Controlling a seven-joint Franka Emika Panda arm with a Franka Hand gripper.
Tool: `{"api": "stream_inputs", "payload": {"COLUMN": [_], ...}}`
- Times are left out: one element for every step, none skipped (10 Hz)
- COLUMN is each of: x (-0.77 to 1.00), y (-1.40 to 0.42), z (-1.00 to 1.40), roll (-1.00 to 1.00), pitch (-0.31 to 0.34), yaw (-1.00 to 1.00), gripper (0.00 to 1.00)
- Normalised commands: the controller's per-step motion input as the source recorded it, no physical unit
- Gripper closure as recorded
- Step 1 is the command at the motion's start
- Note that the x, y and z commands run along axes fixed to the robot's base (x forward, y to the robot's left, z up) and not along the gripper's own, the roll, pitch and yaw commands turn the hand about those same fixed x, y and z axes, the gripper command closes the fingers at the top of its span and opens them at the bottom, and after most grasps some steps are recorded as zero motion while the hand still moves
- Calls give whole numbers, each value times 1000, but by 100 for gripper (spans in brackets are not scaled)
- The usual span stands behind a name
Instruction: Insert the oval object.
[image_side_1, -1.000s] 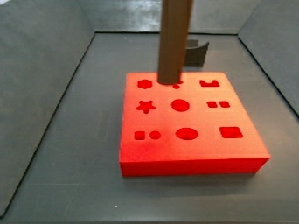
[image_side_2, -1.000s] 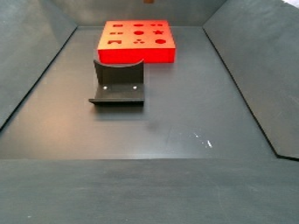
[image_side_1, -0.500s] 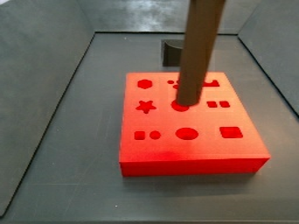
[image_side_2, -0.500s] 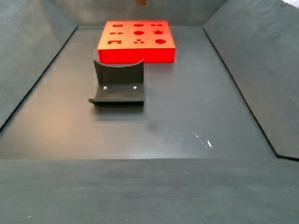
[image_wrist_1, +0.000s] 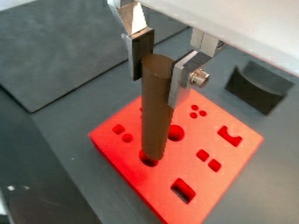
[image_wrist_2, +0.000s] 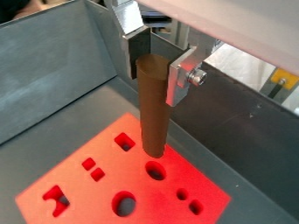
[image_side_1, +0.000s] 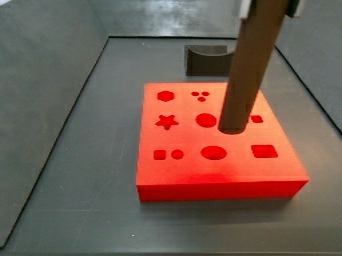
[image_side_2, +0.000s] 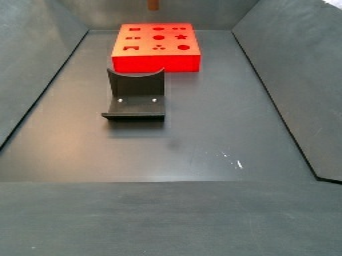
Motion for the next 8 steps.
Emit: {"api": "stream_inputs", "payload": {"x": [480, 331, 146, 0, 0, -91, -11, -94], "y": [0, 0, 0, 0, 0, 0, -77, 0], "z": [-40, -46, 0, 0, -209, -217, -357, -377], "roll": [53, 59, 63, 4, 354, 500, 360, 96], "pitch": [39, 27, 27, 0, 19, 34, 0, -23], "yaw": [-449, -329, -137, 0, 0, 9, 0, 0], "gripper": [100, 100, 100, 100, 100, 100, 100, 100]}}
